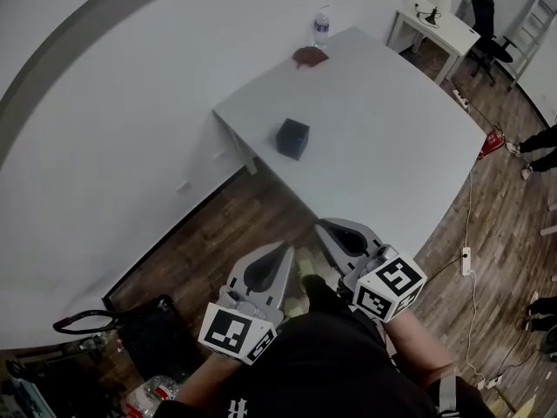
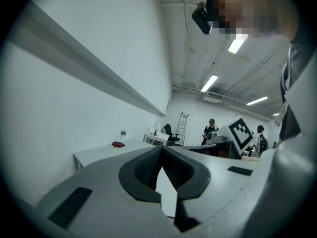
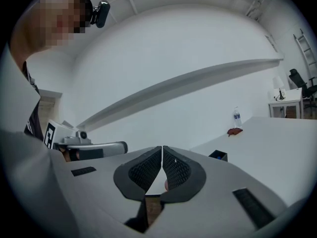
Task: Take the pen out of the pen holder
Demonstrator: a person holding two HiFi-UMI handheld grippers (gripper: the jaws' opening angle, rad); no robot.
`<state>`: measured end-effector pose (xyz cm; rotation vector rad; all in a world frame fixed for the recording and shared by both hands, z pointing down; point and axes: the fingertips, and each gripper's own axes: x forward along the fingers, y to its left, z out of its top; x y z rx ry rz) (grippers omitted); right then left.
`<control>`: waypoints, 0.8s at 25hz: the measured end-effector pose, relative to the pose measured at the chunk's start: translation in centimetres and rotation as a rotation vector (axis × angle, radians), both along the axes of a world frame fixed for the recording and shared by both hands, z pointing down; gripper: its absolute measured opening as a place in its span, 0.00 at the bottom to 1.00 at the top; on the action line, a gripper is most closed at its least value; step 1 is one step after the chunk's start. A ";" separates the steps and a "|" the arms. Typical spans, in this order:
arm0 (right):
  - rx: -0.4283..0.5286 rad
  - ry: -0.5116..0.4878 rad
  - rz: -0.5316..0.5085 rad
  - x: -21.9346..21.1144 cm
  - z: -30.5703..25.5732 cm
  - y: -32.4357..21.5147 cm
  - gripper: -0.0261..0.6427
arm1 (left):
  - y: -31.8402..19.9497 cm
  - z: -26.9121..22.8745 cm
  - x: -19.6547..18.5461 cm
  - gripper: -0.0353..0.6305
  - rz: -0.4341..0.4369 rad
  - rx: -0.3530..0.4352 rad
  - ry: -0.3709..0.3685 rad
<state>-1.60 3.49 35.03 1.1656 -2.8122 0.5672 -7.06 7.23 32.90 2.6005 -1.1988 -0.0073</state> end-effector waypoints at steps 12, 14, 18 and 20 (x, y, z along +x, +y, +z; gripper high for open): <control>-0.087 0.062 -0.013 0.5 4.8 -14.2 0.06 | -11.3 0.4 0.0 0.06 -0.032 0.000 -0.040; -0.117 0.089 -0.021 0.7 6.7 -15.9 0.06 | -12.7 0.6 0.4 0.06 -0.031 -0.006 -0.049; -0.159 0.154 -0.029 1.2 9.9 -18.8 0.06 | -15.2 1.2 1.1 0.06 -0.035 -0.031 -0.068; -0.169 0.187 -0.029 1.3 11.4 -20.1 0.07 | -16.3 1.5 1.3 0.06 -0.043 -0.049 -0.078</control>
